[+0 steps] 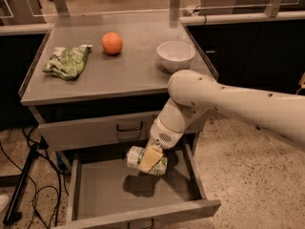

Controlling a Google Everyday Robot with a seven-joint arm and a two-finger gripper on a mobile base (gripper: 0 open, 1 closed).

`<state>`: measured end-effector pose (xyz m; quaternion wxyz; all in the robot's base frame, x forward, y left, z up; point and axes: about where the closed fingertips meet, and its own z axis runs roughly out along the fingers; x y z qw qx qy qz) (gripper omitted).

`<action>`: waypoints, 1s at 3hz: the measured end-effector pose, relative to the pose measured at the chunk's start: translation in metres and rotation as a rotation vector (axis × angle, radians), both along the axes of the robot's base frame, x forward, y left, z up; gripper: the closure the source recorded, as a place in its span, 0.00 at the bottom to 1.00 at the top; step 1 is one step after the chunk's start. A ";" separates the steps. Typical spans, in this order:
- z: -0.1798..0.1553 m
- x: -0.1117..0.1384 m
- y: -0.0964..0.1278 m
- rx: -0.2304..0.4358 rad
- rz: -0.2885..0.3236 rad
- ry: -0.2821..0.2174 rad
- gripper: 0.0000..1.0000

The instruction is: Place 7up can into middle drawer

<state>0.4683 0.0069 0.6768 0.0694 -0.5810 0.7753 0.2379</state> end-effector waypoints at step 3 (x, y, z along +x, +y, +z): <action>-0.091 0.014 0.014 -0.008 -0.050 0.020 1.00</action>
Offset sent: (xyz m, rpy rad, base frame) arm -0.0034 0.0148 -0.0544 -0.0009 0.0351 -0.0249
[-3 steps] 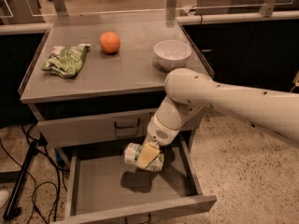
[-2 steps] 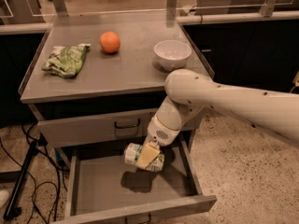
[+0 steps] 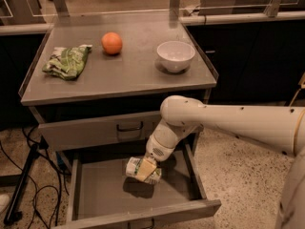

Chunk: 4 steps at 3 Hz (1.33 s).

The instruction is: Place 7up can into middle drawer

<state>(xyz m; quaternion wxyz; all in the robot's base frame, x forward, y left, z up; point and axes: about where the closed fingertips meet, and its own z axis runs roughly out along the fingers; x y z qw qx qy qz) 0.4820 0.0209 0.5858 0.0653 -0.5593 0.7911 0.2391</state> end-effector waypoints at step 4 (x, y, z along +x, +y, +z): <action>-0.103 -0.004 0.014 -0.065 -0.183 0.106 1.00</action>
Offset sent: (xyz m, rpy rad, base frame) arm -0.0113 0.0105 -0.0498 -0.0335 0.0543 -0.0816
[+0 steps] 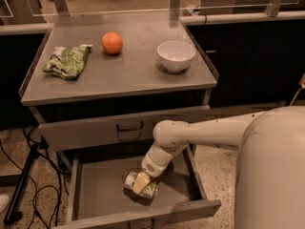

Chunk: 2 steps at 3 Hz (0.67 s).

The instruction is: Place 7up can into middle drawer

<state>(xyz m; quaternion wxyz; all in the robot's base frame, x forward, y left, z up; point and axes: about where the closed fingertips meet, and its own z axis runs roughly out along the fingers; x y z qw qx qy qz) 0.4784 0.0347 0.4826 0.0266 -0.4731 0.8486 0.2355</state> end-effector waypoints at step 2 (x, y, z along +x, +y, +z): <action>-0.015 0.003 0.005 -0.012 -0.002 0.016 1.00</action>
Offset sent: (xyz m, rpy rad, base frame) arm 0.0105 0.0116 -0.0324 -0.0284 0.0314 -0.0081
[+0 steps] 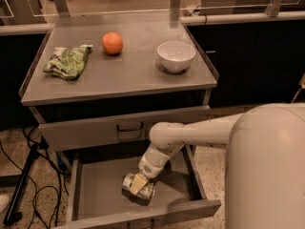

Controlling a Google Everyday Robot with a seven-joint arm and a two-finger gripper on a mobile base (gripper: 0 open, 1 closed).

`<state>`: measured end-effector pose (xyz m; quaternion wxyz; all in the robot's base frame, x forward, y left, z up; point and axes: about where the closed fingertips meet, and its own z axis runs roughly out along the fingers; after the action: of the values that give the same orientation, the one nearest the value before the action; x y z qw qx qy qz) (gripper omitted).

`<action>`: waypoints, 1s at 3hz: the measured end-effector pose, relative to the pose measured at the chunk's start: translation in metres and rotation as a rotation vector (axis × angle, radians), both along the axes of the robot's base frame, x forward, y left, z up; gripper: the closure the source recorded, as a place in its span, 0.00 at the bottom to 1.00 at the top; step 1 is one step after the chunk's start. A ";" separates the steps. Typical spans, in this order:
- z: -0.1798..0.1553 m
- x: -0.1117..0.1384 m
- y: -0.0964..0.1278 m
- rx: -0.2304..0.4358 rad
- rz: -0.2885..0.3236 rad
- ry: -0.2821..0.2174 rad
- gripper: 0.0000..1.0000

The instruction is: Place 7up can into middle drawer

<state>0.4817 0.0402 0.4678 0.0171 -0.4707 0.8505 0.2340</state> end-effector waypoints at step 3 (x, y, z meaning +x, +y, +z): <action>-0.048 0.005 -0.002 -0.032 -0.038 0.073 1.00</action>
Offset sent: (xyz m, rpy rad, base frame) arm 0.0092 -0.0052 -0.0715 -0.0500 0.1065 -0.0669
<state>0.4867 0.0385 0.4196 -0.0169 -0.4459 0.8630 0.2371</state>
